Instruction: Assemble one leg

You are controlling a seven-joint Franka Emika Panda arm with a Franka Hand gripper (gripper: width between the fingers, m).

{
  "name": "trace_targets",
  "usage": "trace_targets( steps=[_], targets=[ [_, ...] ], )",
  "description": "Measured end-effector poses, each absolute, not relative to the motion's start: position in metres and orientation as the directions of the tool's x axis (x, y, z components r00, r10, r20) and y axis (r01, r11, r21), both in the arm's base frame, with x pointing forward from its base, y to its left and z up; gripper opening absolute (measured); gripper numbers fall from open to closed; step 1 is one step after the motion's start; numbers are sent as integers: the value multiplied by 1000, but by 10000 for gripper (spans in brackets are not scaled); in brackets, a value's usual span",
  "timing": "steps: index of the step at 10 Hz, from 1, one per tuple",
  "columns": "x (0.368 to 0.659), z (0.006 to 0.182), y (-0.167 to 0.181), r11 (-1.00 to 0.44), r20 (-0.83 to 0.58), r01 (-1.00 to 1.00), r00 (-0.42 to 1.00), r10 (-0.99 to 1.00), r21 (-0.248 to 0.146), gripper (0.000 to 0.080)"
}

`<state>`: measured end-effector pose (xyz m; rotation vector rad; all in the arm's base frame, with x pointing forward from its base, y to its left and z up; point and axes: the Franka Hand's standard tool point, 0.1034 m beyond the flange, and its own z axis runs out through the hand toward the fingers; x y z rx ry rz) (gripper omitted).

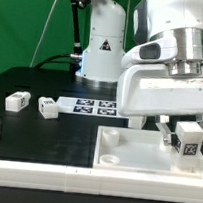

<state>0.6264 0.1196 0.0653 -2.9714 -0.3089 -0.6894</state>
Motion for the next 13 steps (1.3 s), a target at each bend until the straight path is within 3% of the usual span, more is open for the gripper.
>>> trace_targets(
  steps=[1,2,5,7,10,13],
  targets=[
    [626,65,120,-977,443,212,879,178,-28,464],
    [626,65,120,-977,443,212,879,178,-28,583],
    [626,65,120,-977,443,212,879,178,-28,645],
    [627,66,119,-977,440,213,880,180,-28,649],
    [633,87,112,-977,416,211,892,178,-34,649],
    [628,82,114,-976,370,212,911,180,-45,649]
  ],
)
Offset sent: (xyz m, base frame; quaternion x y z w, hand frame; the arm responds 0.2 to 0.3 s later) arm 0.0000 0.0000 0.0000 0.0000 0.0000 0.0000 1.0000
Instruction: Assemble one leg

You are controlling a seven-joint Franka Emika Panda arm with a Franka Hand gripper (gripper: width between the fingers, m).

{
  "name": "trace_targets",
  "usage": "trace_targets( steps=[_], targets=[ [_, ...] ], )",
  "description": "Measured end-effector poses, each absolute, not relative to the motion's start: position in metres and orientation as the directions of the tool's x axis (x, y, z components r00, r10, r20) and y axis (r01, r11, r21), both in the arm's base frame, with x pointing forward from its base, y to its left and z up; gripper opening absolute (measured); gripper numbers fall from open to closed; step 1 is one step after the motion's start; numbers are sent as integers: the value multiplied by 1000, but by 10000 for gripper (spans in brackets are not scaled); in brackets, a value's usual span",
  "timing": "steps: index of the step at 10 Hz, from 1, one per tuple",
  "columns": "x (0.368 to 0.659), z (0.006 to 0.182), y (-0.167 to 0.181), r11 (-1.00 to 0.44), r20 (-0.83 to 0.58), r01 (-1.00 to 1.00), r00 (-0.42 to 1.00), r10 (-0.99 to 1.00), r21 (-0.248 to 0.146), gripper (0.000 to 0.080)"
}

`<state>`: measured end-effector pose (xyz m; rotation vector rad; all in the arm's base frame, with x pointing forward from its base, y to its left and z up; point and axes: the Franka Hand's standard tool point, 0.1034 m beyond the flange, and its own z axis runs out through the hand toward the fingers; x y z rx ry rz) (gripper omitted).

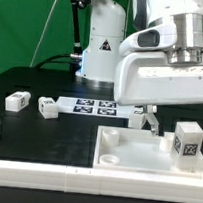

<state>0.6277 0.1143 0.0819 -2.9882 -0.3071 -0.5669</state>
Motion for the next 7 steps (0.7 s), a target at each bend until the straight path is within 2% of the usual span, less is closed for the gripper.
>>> trace_targets(
  steps=[1,3,5,6,7],
  targets=[
    [621,80,120,-974,226,214,955,191,-80,649],
    [615,78,121,-973,63,201,979,195,-110,649],
    [610,78,118,-977,-95,184,976,195,-111,649],
    [610,78,120,-976,-138,185,970,200,-119,649],
    [614,78,120,-976,-121,185,973,198,-117,649]
  ],
)
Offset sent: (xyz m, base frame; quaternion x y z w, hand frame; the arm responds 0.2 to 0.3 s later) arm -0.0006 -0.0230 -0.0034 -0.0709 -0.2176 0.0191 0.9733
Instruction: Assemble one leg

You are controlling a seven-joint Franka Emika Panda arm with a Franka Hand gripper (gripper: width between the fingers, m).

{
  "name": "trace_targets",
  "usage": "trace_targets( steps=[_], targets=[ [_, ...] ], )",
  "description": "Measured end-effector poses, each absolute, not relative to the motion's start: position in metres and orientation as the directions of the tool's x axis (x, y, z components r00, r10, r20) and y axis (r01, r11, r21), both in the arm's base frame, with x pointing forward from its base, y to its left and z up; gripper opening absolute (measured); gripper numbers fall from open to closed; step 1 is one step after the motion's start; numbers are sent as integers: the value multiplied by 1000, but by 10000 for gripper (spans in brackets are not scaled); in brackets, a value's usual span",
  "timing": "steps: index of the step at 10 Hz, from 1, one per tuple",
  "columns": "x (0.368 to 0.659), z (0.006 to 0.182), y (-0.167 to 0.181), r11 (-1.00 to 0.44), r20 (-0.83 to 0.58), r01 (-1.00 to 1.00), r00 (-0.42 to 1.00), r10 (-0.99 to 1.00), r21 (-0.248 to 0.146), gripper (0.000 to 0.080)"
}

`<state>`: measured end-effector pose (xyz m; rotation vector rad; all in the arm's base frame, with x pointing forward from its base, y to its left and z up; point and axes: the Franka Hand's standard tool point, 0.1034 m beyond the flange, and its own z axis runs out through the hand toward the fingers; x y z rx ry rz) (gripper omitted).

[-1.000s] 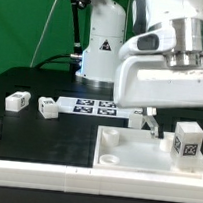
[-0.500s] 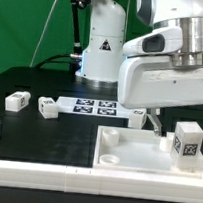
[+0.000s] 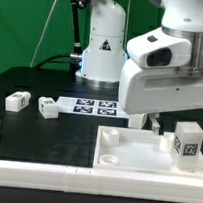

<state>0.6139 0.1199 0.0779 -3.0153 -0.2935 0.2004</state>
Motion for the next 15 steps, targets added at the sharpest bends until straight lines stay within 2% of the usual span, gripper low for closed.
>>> trace_targets(
  steps=[2,5,8,9,10,11,12,15],
  targets=[
    [615,78,119,-976,-120,184,973,197,-117,649],
    [636,83,116,-978,-99,176,977,187,-117,649],
    [637,81,117,-977,-94,177,978,188,-117,649],
    [636,79,117,-977,-94,178,977,190,-116,621],
    [636,79,117,-977,-94,178,977,190,-116,443],
    [636,79,117,-977,-94,178,977,190,-116,443],
    [636,79,117,-977,-94,178,977,189,-116,289],
    [636,79,117,-982,-97,148,982,159,-114,291]
  ],
)
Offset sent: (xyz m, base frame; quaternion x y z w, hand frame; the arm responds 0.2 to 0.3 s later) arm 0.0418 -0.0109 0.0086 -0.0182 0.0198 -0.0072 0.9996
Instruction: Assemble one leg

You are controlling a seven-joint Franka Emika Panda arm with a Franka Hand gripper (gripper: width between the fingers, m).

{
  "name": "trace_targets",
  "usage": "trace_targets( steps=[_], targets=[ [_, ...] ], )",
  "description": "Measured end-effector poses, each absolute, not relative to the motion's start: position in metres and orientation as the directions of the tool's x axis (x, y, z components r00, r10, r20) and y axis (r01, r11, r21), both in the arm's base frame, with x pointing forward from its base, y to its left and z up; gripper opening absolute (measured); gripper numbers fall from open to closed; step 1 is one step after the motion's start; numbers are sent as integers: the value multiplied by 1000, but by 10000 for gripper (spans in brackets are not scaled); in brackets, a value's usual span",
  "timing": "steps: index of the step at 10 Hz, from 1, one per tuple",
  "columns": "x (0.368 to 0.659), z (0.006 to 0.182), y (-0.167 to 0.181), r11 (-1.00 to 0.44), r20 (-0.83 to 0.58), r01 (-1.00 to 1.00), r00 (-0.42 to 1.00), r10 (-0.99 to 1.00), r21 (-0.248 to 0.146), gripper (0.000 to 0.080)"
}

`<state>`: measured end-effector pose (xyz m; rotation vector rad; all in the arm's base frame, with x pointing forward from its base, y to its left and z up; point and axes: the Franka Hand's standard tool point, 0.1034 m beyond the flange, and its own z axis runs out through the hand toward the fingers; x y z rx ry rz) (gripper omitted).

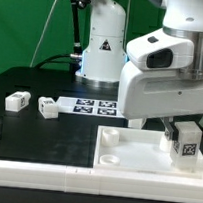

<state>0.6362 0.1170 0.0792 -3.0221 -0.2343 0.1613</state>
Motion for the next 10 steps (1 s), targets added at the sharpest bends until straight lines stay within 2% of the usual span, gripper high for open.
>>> trace_targets(
  steps=[1,3,5,8,10],
  targets=[
    [636,79,117,-982,-97,149,982,160,-114,291],
    [634,79,118,-988,-101,-122,988,-113,-93,291],
    [632,79,118,-923,-103,-377,924,-369,-71,291],
    [630,78,122,-702,-114,-712,699,-706,-14,292],
    [629,78,124,-490,-112,-871,486,-867,16,292]
  ],
)
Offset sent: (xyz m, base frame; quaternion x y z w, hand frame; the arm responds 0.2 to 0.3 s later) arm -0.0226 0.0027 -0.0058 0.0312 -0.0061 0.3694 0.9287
